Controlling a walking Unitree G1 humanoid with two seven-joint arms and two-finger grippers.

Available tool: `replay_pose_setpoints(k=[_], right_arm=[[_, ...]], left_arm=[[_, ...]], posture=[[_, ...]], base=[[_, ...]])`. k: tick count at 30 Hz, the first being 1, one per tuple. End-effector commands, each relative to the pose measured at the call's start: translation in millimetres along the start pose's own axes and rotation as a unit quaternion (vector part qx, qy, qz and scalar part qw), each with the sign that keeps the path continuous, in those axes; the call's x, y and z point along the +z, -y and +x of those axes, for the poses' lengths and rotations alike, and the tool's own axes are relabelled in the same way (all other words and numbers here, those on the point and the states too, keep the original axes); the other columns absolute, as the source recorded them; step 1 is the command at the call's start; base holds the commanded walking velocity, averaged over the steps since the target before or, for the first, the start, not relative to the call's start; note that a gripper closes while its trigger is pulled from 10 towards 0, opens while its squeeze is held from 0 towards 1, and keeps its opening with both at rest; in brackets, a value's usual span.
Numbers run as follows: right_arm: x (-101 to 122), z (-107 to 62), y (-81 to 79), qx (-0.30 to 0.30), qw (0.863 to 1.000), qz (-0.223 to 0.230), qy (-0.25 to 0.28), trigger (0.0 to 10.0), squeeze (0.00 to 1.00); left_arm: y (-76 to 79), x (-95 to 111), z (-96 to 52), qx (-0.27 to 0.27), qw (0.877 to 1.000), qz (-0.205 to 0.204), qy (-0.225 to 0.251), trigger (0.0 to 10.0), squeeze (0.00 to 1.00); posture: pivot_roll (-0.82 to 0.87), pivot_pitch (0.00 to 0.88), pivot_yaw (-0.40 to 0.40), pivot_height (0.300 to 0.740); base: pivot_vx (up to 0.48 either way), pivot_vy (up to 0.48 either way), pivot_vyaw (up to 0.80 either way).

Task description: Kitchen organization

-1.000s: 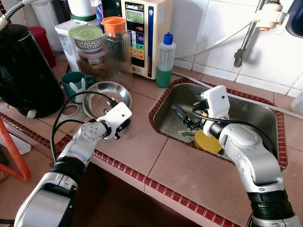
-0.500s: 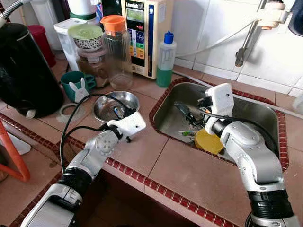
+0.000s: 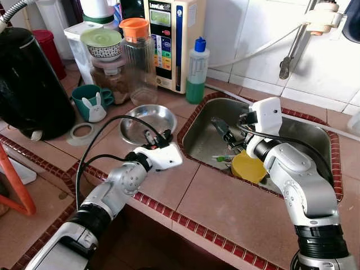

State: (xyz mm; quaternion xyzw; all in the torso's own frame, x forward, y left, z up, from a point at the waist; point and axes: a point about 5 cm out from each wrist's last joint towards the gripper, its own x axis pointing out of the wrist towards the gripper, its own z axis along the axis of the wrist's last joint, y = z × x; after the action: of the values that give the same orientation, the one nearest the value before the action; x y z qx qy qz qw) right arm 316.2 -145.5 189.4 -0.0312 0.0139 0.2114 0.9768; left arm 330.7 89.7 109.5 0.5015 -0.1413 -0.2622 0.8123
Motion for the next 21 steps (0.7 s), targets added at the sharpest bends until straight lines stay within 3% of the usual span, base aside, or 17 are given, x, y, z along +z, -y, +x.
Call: replay_pose_setpoints(k=[1, 3, 8, 11, 15, 21], right_arm=[[4, 1.7, 2.4, 0.003, 1.000, 0.017, 0.003, 10.0, 0.00], [4, 3.0, 3.3, 0.007, 1.000, 0.023, 0.001, 10.0, 0.00], [7, 5.1, 4.7, 0.015, 0.998, 0.058, 0.003, 10.0, 0.00], [2, 7.4, 4.9, 0.032, 0.982, 0.181, -0.034, 10.0, 0.00], [6, 9.5, 13.1, 0.017, 0.971, 0.240, -0.019, 10.0, 0.00], [7, 15.0, 9.2, 0.034, 0.970, 0.236, -0.038, 10.0, 0.00]], left_arm=[[9.0, 12, -1.1, -0.014, 0.998, 0.033, 0.043, 0.0, 0.00], [16.8, 20, 0.1, -0.022, 0.996, 0.057, 0.068, 0.0, 0.00], [19.1, 26, 1.8, -0.011, 0.992, 0.088, 0.093, 0.0, 0.00], [12.4, 36, 6.0, 0.016, 0.987, 0.100, 0.122, 0.0, 0.00], [5.1, 44, 9.2, 0.046, 0.983, 0.109, 0.142, 0.0, 0.00], [7.5, 50, 12.9, 0.060, 0.979, 0.118, 0.157, 0.0, 0.00]], posture=[[0.10, 0.000, 0.011, 0.740], [0.10, 0.000, 0.008, 0.740], [0.10, 0.000, 0.005, 0.740], [0.10, 0.000, 0.004, 0.740], [0.10, 0.000, 0.000, 0.740], [0.09, 0.000, -0.001, 0.740]], base=[[0.000, 0.000, 0.00], [0.000, 0.000, 0.00], [0.000, 0.000, 0.00], [0.000, 0.000, 0.00], [0.000, 0.000, 0.00], [0.000, 0.000, 0.00]])
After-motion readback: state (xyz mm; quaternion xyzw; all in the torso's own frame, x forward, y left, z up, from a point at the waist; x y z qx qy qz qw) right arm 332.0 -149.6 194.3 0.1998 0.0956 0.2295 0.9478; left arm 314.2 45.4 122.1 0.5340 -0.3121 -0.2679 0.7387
